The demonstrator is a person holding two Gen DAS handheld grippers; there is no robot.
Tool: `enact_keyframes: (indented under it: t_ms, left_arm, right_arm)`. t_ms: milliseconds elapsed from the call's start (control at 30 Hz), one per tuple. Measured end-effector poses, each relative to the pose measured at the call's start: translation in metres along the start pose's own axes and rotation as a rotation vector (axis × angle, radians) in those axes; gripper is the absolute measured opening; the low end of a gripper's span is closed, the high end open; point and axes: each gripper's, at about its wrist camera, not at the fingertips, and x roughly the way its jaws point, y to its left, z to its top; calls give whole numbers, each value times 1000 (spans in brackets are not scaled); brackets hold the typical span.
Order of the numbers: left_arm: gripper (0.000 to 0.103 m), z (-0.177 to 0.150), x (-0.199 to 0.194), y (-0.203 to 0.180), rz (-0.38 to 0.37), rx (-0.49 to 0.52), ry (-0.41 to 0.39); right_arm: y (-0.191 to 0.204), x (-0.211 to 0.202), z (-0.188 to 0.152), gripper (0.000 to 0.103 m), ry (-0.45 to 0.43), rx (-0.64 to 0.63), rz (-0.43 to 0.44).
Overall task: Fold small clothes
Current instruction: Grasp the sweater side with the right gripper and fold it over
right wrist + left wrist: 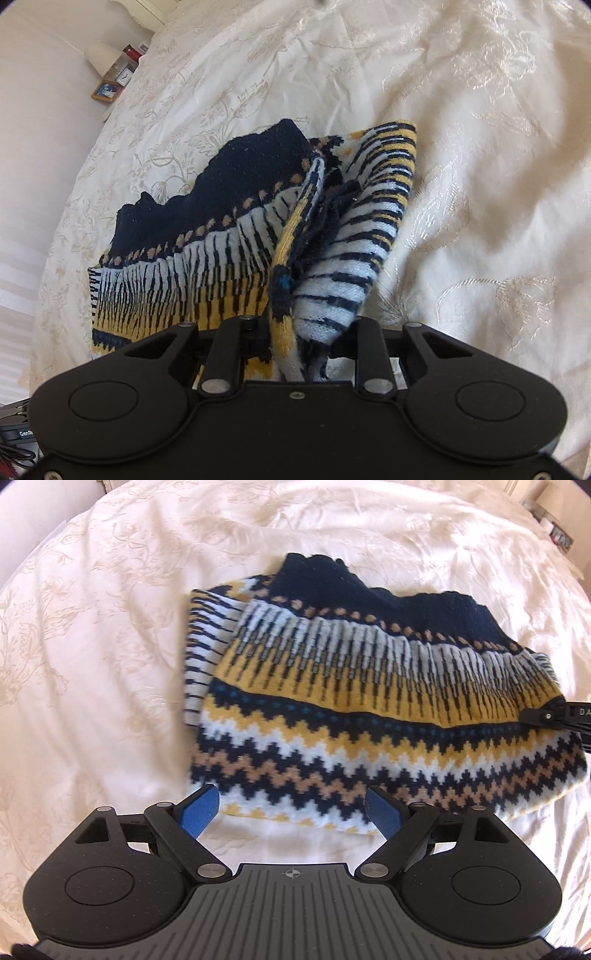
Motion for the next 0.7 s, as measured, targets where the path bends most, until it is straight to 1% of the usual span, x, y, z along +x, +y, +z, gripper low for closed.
enact_keyframes:
  t_ms: [67, 133, 167, 267, 367, 433, 533, 600, 700]
  left_arm:
    - [86, 1, -4, 12, -12, -2, -2]
    - [86, 1, -5, 27, -21, 1, -6]
    - [86, 6, -2, 27, -23, 3, -7]
    - [86, 9, -4, 46, -35, -2, -8]
    - [86, 10, -6, 68, -45, -13, -5]
    - [86, 11, -7, 80, -43, -20, -9]
    - [86, 10, -8, 97, -34, -29, -10]
    - [86, 9, -9, 108, -29, -38, -4]
    - [86, 5, -9, 122, -21, -53, 6]
  right_arm:
    - [17, -7, 2, 33, -22, -11, -15]
    - [38, -15, 5, 33, -41, -31, -13]
    - [49, -18, 7, 33, -46, -46, -12]
    - [93, -20, 10, 33, -56, -128, -13]
    - [139, -14, 9, 33, -56, -206, 11]
    - [168, -5, 6, 33, -50, -252, 38]
    - [210, 20, -2, 33, -15, -317, 69]
    - [232, 41, -11, 32, 17, -367, 74]
    - [257, 76, -26, 32, 79, -398, 85]
